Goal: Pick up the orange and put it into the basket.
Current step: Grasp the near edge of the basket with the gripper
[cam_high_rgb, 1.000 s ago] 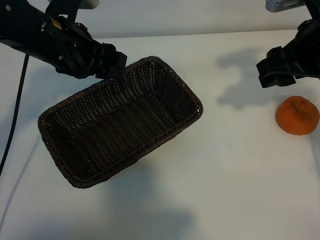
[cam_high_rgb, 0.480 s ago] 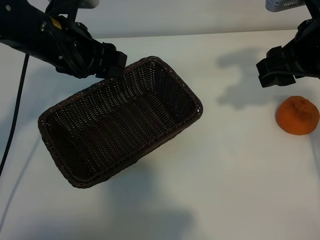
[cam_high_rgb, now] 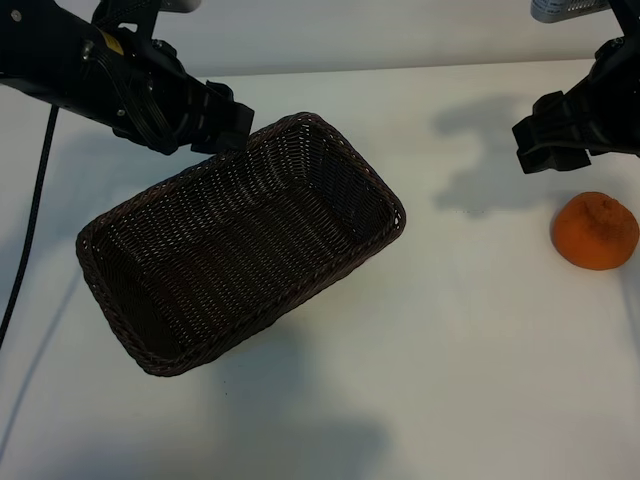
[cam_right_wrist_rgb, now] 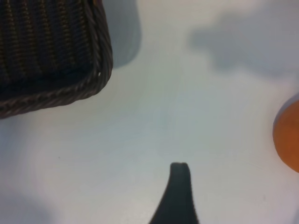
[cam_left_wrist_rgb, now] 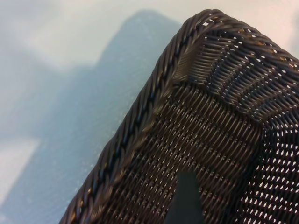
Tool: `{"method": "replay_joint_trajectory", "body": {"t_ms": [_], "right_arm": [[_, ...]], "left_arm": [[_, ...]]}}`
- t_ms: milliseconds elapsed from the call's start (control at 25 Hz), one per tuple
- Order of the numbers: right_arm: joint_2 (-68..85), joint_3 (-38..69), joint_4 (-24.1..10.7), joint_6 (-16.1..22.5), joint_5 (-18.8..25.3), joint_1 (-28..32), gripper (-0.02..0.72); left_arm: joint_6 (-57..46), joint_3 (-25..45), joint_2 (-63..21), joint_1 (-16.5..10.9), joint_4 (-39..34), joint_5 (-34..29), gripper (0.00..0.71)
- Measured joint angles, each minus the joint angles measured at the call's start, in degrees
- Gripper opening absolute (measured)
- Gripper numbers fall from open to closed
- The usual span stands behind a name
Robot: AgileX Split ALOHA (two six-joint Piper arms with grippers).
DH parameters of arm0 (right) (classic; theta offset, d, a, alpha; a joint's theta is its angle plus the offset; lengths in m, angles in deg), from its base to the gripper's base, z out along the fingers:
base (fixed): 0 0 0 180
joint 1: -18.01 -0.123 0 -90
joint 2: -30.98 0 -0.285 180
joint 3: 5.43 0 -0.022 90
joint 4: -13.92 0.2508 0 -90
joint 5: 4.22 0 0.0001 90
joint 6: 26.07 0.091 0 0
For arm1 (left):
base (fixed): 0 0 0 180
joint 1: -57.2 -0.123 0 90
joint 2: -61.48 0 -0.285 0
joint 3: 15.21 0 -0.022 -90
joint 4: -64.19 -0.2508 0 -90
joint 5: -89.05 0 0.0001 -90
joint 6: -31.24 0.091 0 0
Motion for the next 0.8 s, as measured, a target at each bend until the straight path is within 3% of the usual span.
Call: {"method": "replay_joint_trajectory", "body": {"t_ms": [120, 240, 480, 800], "right_arm": [[0.0, 0.0, 0.0, 0.0, -0.05, 0.0, 0.595], [0.0, 0.0, -0.05, 0.0, -0.05, 0.0, 0.595], [0.0, 0.0, -0.24, 0.0, -0.3, 0.0, 0.595], [0.0, 0.0, -0.37, -0.05, -0.44, 0.0, 0.595]], "left_arm": [[-1.38, 0.0, -0.64, 0.0, -2.03, -0.78, 0.591], [-8.47, 0.0, -3.03, 0.0, -9.64, -2.55, 0.591], [-26.35, 0.0, -8.6, 0.0, -25.89, -13.36, 0.591], [-34.92, 1.76, -10.1, 0.0, -28.22, -19.95, 0.591]]}}
